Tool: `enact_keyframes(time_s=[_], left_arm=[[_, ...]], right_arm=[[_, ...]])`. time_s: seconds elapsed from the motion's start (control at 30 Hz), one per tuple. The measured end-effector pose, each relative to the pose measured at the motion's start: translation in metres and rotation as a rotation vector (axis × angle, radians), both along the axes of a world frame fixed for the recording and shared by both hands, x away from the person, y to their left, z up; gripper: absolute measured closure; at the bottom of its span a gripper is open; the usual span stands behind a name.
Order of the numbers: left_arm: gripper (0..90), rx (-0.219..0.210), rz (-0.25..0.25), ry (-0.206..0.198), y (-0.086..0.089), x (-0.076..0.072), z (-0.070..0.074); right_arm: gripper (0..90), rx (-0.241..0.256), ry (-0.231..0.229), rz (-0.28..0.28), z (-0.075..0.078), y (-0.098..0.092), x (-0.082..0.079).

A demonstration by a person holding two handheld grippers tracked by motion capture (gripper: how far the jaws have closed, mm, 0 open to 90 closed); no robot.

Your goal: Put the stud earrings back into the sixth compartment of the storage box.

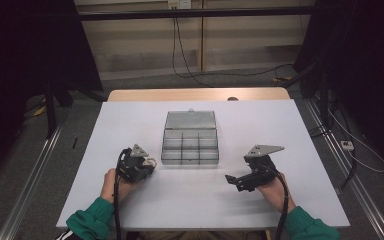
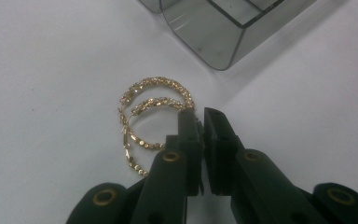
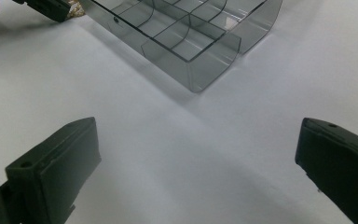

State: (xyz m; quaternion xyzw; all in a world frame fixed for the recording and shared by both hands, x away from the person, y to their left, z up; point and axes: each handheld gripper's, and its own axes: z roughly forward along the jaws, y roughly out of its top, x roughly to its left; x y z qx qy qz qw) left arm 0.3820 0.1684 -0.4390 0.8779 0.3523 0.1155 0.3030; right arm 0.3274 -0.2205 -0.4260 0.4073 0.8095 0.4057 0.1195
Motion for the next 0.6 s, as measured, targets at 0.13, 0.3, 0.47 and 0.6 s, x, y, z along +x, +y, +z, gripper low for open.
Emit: enact_keyframes(time_s=[0.13, 0.3, 0.47, 0.6], left_arm=[[86.6, -0.017, 0.007, -0.016, 0.001, -0.002, 0.005], [86.7, -0.014, 0.010, -0.058, 0.002, -0.005, 0.011], [86.7, -0.017, 0.014, -0.078, 0.004, -0.006, 0.014], [86.7, -0.023, 0.018, -0.096, 0.004, -0.007, 0.016]], right_arm=[[0.0, 0.000, 0.000, 0.004, 0.000, 0.000, 0.000], [0.0, -0.003, -0.009, 0.007, 0.001, 0.000, -0.001], [0.0, -0.003, -0.013, 0.001, 0.002, -0.002, -0.002], [0.0, -0.001, -0.024, -0.004, 0.004, -0.005, -0.005]])
